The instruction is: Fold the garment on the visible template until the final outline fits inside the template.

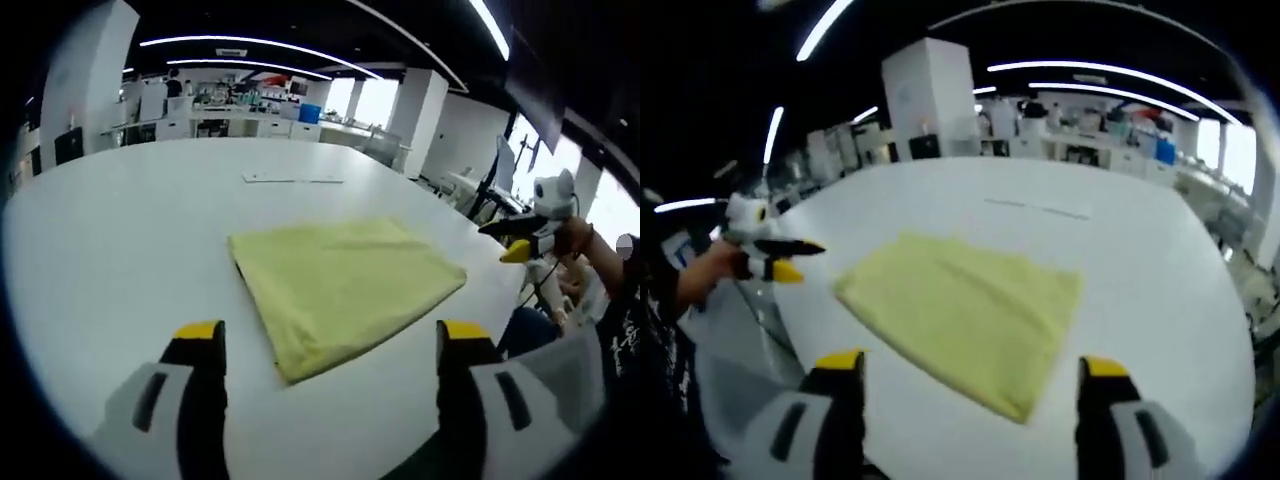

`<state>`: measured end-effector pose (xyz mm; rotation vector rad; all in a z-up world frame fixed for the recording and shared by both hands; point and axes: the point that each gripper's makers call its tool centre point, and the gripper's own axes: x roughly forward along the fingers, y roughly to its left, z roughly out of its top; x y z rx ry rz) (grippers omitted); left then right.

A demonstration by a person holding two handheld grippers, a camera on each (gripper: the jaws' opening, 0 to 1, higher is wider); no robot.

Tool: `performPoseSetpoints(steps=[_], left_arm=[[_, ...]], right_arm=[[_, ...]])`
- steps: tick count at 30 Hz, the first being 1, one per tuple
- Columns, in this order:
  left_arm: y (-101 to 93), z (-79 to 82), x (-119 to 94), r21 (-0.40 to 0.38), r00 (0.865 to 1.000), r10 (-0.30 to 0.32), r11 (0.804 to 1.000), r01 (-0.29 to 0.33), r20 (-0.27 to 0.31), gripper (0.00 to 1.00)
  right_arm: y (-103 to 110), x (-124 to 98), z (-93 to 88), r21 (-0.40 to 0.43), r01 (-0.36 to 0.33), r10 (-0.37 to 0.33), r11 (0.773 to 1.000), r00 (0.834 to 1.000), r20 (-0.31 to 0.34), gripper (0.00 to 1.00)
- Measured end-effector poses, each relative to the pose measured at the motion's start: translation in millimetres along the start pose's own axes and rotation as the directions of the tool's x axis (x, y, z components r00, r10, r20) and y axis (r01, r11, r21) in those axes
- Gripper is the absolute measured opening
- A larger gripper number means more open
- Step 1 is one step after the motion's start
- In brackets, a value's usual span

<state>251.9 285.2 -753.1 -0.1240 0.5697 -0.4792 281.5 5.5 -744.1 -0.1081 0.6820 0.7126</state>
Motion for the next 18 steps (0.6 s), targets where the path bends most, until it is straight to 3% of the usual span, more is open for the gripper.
performPoseSetpoints(steps=[8,18], left_arm=[[5.2,-0.8,-5.2,-0.007,1.000,0.020,1.000,-0.020,0.005,0.99],[4.6,-13.5,-5.5,0.029,0.998,0.028,0.999,-0.027,-0.051,0.99]], right_arm=[[5.1,-6.9,-8.5,-0.014,-0.008,0.008,1.000,1.000,-0.025,0.97],[1.3,-9.6,-22.3,-0.042,0.024,-0.027,0.999,0.997,-0.076,0.99]])
